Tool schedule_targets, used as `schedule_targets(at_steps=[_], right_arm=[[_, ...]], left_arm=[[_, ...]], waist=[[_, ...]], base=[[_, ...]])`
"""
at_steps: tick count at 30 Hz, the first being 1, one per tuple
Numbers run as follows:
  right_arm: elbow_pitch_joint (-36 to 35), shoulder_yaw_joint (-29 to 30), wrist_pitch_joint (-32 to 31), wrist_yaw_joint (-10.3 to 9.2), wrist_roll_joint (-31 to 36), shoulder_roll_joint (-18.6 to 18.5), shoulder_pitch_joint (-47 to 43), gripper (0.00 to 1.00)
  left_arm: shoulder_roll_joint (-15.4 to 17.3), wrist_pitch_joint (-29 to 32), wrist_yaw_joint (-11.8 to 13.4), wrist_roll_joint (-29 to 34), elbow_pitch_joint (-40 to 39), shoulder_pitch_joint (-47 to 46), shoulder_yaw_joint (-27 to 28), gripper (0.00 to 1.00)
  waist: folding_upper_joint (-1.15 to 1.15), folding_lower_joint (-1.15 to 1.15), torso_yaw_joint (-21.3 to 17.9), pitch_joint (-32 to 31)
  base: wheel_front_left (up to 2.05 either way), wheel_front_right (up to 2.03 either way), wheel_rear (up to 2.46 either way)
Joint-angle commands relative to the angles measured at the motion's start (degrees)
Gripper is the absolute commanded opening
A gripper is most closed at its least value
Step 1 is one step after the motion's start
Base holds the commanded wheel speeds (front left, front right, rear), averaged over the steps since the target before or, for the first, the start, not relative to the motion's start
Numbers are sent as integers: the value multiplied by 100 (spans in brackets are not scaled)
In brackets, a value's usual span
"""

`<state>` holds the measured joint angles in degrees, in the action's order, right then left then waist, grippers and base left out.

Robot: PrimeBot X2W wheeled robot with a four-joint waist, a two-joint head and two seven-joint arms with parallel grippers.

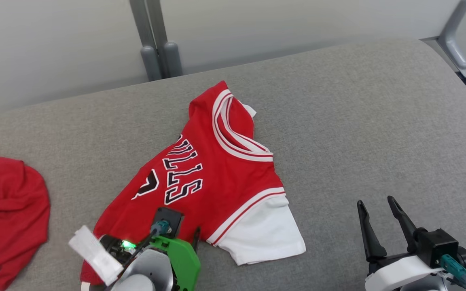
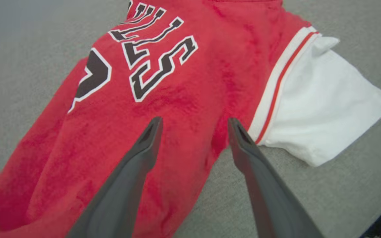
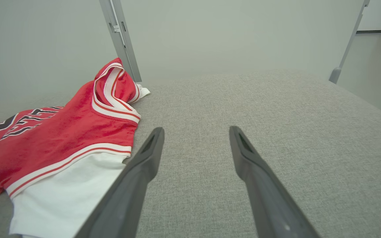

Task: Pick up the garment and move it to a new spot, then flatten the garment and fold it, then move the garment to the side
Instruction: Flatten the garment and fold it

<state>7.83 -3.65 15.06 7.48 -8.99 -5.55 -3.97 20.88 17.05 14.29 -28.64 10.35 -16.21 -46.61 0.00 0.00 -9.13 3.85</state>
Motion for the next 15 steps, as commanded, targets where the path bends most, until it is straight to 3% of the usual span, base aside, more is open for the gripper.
schedule_targets(at_steps=[1, 3, 4, 5, 10, 15], right_arm=[[4, 8, 18, 3, -17, 18, 66, 100], [10, 18, 18, 3, -19, 32, 71, 100], [14, 11, 18, 3, -22, 42, 87, 100], [18, 10, 18, 3, -29, 49, 98, 100], [16, 88, 18, 3, -38, 85, 65, 100], [-7, 145, 18, 3, -32, 115, 50, 100]], left_arm=[[-2, 49, -91, 118, 378, -207, -108, 100], [-199, 17, -234, 79, 1015, -389, -168, 100], [-291, -6, -299, 44, 1331, -466, -171, 89], [-369, -72, -360, -4, 1529, -535, -157, 0], [-728, -327, -819, -230, 2226, -687, -178, 0], [-1178, -1017, -912, -122, 2176, -1168, -149, 0]], waist=[[0, 0, -212, 143], [0, 0, -303, 194], [0, 0, -366, 216], [0, 0, -409, 230], [0, 0, -556, 250], [0, 0, -605, 280]], base=[[0, 0, 0], [0, 0, 0], [0, 0, 0], [0, 0, 0], [0, 0, 0], [0, 0, 0]])
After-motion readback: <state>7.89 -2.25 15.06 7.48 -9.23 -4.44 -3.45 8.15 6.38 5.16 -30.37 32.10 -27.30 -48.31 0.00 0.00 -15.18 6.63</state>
